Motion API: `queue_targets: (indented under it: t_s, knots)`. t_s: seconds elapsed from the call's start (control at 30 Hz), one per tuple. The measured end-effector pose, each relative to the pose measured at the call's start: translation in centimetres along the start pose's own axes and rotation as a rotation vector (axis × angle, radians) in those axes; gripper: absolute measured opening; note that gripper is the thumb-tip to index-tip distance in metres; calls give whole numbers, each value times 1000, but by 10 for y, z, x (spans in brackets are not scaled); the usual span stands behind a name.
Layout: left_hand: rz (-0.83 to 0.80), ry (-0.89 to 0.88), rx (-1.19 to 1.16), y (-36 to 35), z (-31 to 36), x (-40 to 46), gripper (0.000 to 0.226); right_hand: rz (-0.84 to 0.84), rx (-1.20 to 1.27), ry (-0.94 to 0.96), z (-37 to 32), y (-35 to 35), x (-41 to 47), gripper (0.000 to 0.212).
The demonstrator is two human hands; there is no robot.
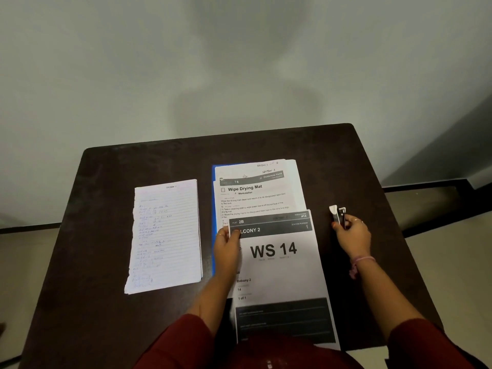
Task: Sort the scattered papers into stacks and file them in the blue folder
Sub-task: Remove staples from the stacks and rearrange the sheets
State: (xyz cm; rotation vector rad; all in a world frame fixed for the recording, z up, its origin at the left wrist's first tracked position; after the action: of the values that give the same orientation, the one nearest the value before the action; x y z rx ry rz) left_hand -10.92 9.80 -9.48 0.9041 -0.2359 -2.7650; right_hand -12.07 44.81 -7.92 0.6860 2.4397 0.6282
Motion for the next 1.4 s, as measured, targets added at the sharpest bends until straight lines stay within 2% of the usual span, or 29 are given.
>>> queue_targets:
  t_s: [0.1, 0.2, 0.27, 0.33, 0.37, 0.43, 0.7, 0.9, 1.07, 1.27, 1.4]
  knots:
    - [11, 16, -77, 1, -4, 1, 16, -176, 312, 16, -29, -17, -8, 25]
    - [4, 17, -87, 1, -5, 0, 6, -563, 415, 60, -75, -56, -33, 26]
    - [3, 10, -85, 1, -5, -1, 6, -747, 321, 101, -94, -81, -47, 32]
    - [-6, 7, -90, 2, -4, -2, 7, -833, -18, 308, -112, -103, -56, 35]
    - [-14, 9, -95, 2, -3, -3, 8, -855, -201, 447, -120, -115, -61, 37]
    - [-22, 15, -108, 2, -3, -4, 8, -890, -389, 603, -133, -137, -72, 40]
    - [-11, 15, -145, 5, -10, 0, 9, -1031, -679, 720, -164, -178, -94, 35]
    - [-5, -1, -142, 5, -11, 2, 9, -1128, -831, 691, -178, -192, -92, 28]
    - [12, -2, -139, 6, -13, 5, 10, -1203, -847, 661, -183, -199, -96, 33]
    - [5, -17, -147, 5, -14, 7, 9, -1215, -923, 646, -171, -218, -105, 35]
    - [6, -25, -170, 4, -15, 10, 19, -1257, -939, 639, -166, -229, -111, 32]
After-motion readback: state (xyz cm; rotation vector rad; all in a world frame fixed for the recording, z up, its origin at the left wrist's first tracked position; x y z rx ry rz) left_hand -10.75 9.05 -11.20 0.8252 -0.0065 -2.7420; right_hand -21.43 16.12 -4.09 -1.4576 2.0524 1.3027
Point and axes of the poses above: each hand's wrist, its own x-axis towards the middle knuckle, its own y-axis out of the back of the hand, z = x × y, the point moved 10 cm from there along x, towards the middle knuckle, and after that the axes turned 14 degrees about x, right-handed, at the moved point
